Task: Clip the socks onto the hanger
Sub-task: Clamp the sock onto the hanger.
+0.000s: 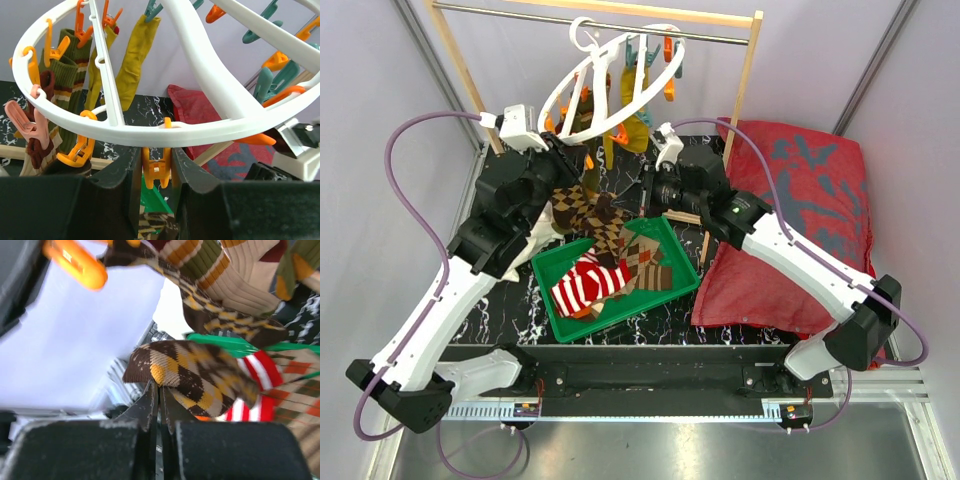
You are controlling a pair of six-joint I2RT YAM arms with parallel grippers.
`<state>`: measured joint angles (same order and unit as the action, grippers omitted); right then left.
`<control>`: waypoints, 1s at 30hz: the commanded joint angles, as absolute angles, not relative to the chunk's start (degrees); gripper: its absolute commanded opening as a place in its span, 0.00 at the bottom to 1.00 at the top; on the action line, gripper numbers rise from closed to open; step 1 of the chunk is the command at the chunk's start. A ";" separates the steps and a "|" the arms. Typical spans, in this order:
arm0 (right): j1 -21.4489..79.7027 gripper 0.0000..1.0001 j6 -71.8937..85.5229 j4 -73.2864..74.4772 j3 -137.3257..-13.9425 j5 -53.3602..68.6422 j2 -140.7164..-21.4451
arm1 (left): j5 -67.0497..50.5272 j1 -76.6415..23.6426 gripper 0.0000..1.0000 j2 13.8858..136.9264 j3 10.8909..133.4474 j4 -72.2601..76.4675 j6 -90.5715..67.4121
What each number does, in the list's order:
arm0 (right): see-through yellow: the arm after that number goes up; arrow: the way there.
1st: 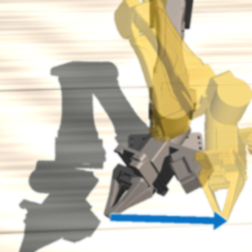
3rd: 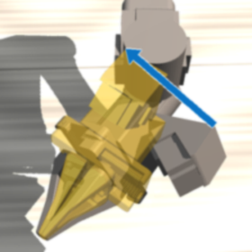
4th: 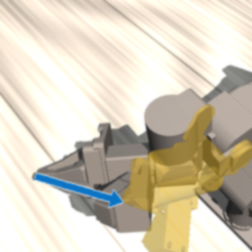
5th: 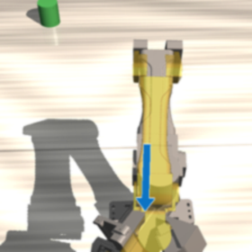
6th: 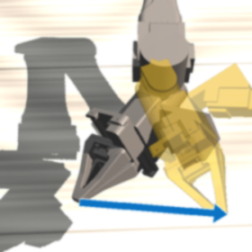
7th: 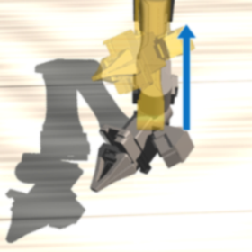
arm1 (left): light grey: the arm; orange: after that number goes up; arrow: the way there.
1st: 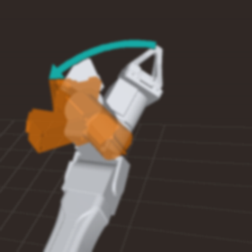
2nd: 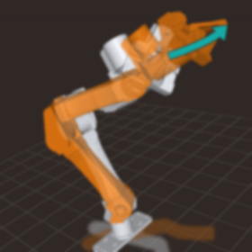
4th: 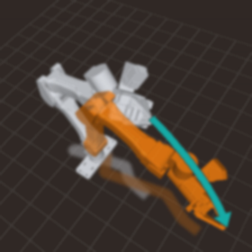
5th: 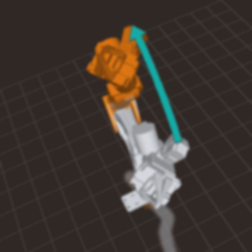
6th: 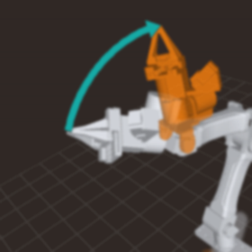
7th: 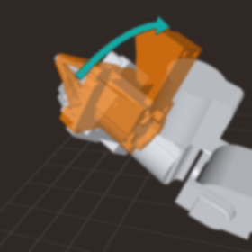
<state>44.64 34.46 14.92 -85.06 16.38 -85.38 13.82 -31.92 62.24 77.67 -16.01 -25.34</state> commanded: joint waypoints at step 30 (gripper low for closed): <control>39.73 0.00 60.38 -18.10 -75.32 11.69 -81.30 | 10.46 -31.82 0.00 58.71 69.78 -1.76 -32.26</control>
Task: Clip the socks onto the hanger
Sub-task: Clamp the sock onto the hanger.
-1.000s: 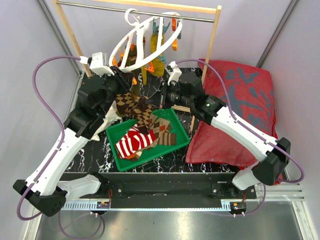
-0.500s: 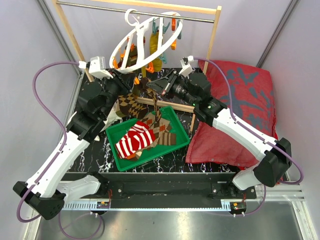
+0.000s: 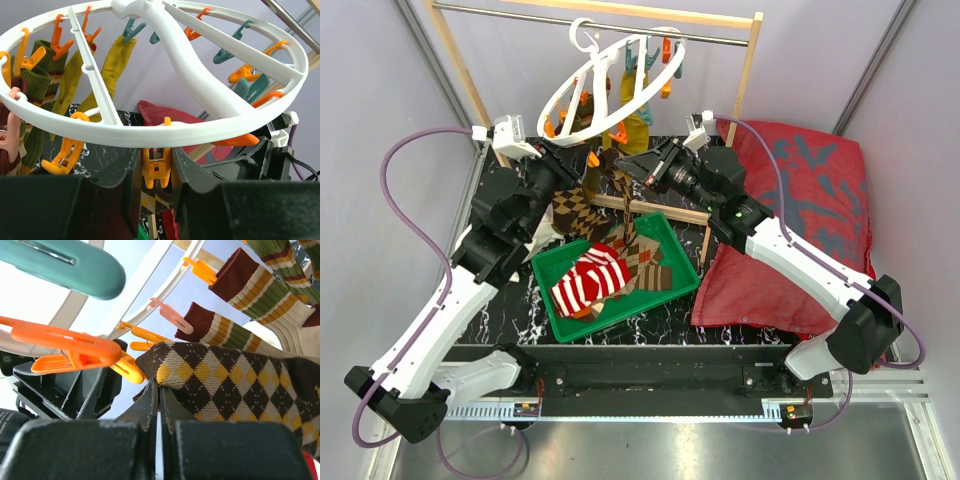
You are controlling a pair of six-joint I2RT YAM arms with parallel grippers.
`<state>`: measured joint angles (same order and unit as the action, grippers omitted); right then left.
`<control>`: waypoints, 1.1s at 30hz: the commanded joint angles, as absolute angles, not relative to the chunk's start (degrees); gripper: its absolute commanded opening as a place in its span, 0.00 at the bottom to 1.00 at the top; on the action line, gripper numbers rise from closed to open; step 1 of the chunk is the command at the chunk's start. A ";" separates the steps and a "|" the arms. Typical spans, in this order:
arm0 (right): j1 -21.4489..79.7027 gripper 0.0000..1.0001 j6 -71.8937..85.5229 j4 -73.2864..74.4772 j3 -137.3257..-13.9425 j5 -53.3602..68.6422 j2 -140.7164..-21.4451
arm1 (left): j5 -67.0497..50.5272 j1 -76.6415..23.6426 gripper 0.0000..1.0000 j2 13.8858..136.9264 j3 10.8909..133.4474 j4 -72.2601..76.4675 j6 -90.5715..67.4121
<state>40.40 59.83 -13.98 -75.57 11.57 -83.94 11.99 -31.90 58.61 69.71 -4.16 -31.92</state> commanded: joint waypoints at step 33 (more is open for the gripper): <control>39.38 0.00 63.46 -23.47 -75.67 15.56 -83.23 | 10.99 -31.82 0.00 60.29 70.40 -3.60 -35.77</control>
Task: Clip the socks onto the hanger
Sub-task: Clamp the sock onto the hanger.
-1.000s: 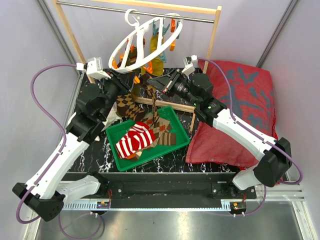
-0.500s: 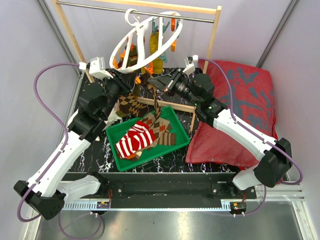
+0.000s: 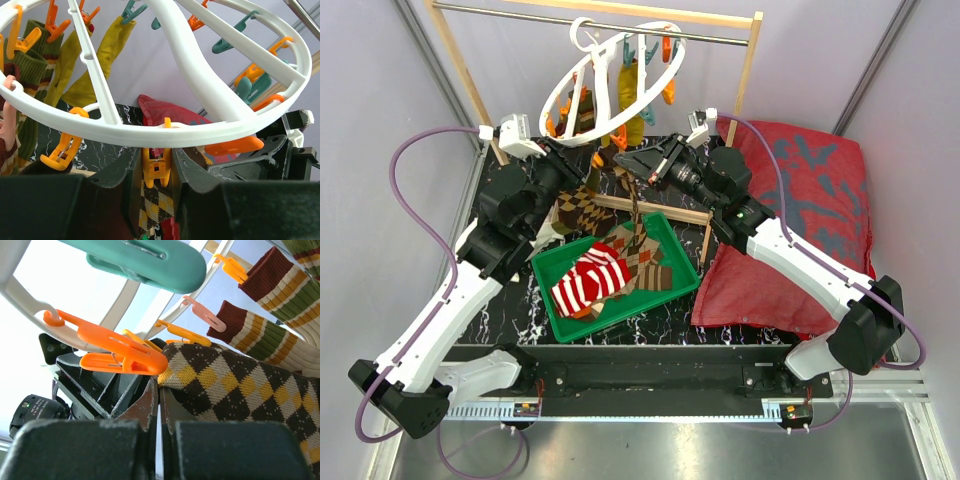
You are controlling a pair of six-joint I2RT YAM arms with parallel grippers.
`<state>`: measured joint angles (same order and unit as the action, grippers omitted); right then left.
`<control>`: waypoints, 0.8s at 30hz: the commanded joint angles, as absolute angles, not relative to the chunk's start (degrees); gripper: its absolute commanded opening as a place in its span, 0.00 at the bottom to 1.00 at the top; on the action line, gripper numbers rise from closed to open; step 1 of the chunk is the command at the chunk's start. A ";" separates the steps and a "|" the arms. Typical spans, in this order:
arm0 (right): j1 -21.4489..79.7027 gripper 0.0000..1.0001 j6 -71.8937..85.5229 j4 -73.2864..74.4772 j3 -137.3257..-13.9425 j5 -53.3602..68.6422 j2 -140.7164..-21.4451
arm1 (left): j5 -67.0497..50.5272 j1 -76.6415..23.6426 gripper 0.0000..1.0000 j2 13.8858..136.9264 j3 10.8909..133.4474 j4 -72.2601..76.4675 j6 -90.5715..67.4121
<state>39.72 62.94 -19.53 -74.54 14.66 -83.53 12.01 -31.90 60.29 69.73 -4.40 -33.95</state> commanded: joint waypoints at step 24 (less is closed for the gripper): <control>39.37 0.00 65.39 -26.01 -74.71 17.49 -84.81 | 7.30 -31.82 0.00 58.01 68.73 2.55 -41.40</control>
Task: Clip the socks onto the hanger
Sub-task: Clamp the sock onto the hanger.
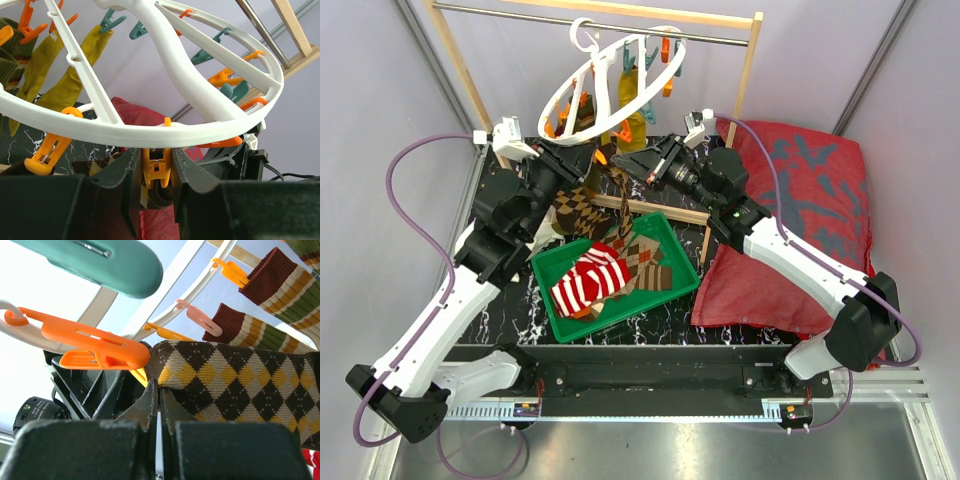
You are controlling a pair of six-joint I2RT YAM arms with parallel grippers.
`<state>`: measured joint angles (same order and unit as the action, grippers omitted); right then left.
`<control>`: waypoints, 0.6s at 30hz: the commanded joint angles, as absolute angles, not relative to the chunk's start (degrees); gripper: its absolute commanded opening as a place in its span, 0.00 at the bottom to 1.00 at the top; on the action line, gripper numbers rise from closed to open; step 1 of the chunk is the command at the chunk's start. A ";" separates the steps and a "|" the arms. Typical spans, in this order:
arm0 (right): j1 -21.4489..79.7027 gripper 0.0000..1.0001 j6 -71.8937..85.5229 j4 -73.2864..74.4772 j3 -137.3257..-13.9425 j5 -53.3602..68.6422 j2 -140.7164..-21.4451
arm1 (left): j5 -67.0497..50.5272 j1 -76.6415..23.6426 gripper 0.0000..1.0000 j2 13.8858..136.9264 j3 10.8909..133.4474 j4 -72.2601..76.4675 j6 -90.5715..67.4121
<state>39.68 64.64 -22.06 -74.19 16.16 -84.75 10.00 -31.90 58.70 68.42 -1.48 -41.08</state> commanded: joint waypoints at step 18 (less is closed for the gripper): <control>39.29 0.00 65.13 -26.72 -76.99 18.37 -85.78 | 9.14 -31.82 0.49 58.54 66.97 0.44 -37.62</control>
<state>39.68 64.86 -22.90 -74.35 17.04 -85.34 9.65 -31.86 58.72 67.22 -1.54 -38.74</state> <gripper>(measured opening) 0.010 0.320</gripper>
